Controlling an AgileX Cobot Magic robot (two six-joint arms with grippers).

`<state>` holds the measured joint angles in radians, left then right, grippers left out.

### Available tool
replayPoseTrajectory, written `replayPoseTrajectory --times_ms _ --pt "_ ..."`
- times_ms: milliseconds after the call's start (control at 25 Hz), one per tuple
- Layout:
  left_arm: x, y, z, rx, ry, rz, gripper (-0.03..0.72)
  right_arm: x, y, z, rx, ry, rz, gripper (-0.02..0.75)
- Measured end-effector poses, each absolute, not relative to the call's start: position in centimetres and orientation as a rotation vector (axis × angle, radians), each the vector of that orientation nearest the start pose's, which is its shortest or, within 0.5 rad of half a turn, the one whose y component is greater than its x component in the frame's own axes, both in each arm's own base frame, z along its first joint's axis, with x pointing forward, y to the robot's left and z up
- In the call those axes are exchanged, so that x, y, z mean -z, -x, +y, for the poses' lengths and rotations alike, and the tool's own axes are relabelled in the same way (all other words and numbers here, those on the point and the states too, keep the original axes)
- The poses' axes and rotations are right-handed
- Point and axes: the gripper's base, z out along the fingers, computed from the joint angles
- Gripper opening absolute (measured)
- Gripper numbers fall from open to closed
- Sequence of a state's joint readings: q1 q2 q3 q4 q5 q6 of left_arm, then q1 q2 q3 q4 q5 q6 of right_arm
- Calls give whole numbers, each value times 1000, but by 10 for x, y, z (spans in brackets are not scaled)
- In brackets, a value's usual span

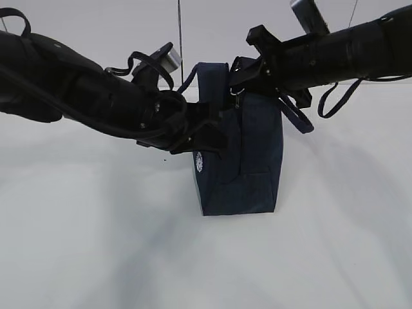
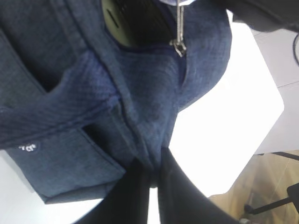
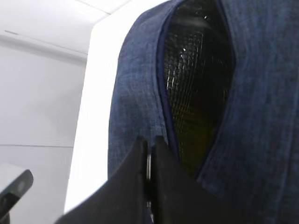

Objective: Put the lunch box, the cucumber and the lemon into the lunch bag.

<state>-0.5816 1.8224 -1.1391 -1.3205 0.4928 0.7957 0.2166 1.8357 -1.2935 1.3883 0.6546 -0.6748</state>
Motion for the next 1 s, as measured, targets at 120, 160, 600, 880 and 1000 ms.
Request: replayPoseTrajectory --times_ms 120,160,600,880,1000 --pt "-210 -301 -248 1068 -380 2425 -5 -253 -384 141 -1151 -52 2300 7" --pt "-210 -301 -248 1067 -387 2425 -4 -253 -383 140 -1137 -32 2307 7" --pt "-209 -300 -248 1029 -491 2394 435 -249 -378 139 -1040 192 2371 7" --pt "-209 -302 -247 997 -480 2383 340 -249 -376 140 -1052 226 2376 7" --pt "-209 -302 -246 992 -477 2382 244 -250 -376 140 -1050 234 2374 7"
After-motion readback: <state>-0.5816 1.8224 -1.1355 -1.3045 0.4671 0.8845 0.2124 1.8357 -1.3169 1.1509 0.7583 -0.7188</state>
